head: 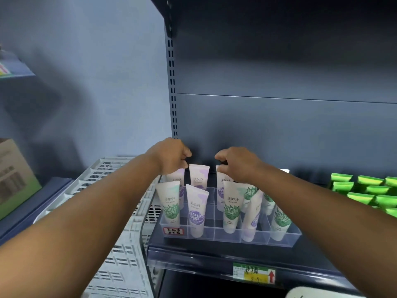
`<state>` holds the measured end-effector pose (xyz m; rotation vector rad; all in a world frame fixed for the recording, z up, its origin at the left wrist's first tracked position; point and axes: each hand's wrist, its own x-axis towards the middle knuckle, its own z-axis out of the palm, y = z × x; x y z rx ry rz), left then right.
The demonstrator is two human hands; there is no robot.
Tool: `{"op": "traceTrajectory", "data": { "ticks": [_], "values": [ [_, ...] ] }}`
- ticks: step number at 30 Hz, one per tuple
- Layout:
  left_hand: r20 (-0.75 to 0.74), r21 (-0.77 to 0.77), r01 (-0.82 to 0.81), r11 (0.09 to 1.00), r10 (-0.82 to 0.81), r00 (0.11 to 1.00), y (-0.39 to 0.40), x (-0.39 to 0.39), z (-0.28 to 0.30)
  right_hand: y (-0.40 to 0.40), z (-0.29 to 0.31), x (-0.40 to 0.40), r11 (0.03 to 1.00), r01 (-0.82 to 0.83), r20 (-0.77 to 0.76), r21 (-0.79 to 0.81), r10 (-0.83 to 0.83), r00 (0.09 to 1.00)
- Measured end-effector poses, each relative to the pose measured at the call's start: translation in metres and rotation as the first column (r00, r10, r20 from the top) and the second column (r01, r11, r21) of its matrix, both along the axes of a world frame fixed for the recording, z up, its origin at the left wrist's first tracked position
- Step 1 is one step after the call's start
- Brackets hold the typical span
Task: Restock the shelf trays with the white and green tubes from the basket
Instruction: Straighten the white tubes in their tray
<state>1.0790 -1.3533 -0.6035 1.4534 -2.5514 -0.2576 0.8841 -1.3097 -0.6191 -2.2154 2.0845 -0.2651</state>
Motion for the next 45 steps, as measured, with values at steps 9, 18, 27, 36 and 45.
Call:
{"op": "traceTrajectory", "data": {
  "ticks": [9,18,27,36,45],
  "values": [
    [0.044,-0.012,-0.083,0.997,0.083,0.996,0.004,0.035,-0.005,0.008,0.013,0.047,0.986,-0.144,0.037,-0.085,0.147,0.988],
    [-0.019,-0.043,-0.096,0.994,0.095,0.995,-0.007,0.037,-0.024,-0.001,0.008,0.061,0.987,-0.143,-0.016,-0.069,0.143,0.99],
    [-0.119,0.155,0.045,0.987,-0.026,0.993,0.033,0.057,-0.026,-0.024,-0.009,0.079,0.988,-0.142,-0.048,-0.058,0.139,0.989],
    [-0.16,0.104,-0.037,0.994,0.053,0.986,0.04,0.057,-0.043,-0.034,-0.013,0.088,0.986,-0.132,-0.022,-0.105,0.131,0.991],
    [-0.152,0.1,-0.041,0.994,0.056,0.987,0.035,0.054,-0.043,-0.034,-0.012,0.095,0.992,-0.079,-0.028,-0.1,0.077,0.997]
  ]
}}
